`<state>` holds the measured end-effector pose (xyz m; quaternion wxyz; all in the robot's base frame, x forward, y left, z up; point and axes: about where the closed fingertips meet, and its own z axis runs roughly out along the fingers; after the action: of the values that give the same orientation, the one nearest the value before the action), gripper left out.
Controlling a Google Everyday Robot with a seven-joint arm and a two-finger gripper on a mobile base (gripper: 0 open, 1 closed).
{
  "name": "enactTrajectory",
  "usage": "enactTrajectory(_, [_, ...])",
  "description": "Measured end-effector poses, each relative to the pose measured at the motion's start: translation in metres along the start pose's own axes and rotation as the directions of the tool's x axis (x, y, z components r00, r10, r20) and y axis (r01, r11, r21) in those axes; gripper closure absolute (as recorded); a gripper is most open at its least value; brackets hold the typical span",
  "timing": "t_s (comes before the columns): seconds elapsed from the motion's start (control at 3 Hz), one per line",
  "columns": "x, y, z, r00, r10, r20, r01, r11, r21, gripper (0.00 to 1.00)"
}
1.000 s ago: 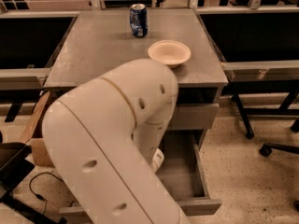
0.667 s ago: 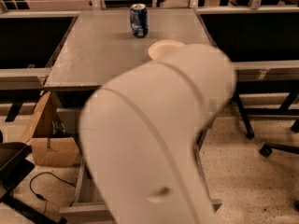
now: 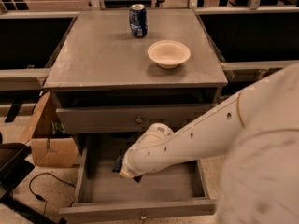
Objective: Pick rxbar blueberry from middle drawer and place on counter
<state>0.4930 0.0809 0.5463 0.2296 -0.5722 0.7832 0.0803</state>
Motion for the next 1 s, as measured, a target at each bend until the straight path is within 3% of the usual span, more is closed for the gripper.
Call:
enactTrajectory(0.33, [-0.058,-0.007,-0.044,0.997,0.047,0.054,-0.045,0.9977,-0.051,1.00])
enactTrajectory(0.67, [-0.072,-0.035,-0.096,0.987,0.126,0.096,-0.116,0.9882,-0.100,1.00])
enactTrajectory(1.0, [-0.089,-0.045,-0.122,0.984,0.126,0.127,-0.110,0.9857,-0.128,1.00])
